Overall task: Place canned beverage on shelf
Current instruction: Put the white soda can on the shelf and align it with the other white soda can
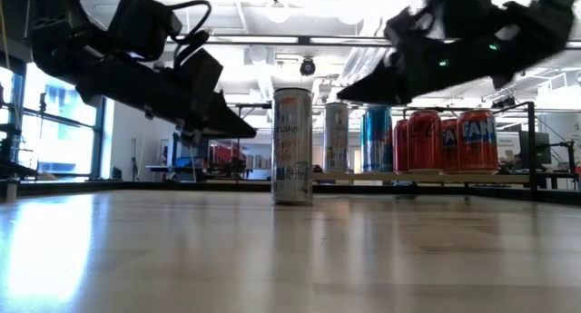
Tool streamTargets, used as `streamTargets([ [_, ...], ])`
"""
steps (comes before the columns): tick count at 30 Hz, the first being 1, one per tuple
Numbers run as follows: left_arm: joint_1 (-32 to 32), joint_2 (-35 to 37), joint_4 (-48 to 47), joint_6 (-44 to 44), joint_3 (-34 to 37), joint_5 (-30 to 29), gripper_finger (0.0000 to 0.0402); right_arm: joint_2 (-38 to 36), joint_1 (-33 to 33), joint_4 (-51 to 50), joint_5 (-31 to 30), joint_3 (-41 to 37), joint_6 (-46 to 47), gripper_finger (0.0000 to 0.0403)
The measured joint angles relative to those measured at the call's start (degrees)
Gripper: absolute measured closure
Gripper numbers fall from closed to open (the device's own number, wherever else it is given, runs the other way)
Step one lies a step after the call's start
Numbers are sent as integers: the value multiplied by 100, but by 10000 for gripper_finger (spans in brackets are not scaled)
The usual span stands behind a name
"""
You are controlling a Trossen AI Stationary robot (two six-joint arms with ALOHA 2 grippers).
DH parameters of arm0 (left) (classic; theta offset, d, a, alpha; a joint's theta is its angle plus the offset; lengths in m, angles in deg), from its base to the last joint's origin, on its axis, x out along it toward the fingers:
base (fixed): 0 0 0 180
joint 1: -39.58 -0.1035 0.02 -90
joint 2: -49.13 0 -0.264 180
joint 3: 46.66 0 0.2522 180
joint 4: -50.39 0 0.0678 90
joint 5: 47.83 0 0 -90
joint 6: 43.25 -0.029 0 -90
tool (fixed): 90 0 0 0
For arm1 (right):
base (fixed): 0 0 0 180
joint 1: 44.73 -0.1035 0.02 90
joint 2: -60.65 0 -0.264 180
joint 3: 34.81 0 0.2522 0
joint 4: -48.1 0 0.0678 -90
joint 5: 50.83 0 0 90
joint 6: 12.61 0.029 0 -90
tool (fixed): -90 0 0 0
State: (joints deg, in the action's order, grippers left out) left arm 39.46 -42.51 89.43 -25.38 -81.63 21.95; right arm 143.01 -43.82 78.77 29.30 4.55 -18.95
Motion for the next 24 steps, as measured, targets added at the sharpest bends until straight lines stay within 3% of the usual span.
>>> streamTargets([
  [3,2,10,150,-28,-14,0,401,101,-126,1264,273,-385,406,394],
  [6,-22,11,162,-43,-37,-1,401,213,-267,1251,296,-217,395,355],
  [11,-24,11,162,-11,-37,-2,401,397,-332,278,185,588,661,226],
  [16,-24,11,129,-44,-37,0,401,726,-334,-158,-598,1151,673,106],
  [19,-24,11,94,-44,-37,2,401,953,-328,-45,-772,1314,661,82],
  [24,-24,11,94,-44,-35,4,401,1318,-312,66,-876,1481,872,77],
])
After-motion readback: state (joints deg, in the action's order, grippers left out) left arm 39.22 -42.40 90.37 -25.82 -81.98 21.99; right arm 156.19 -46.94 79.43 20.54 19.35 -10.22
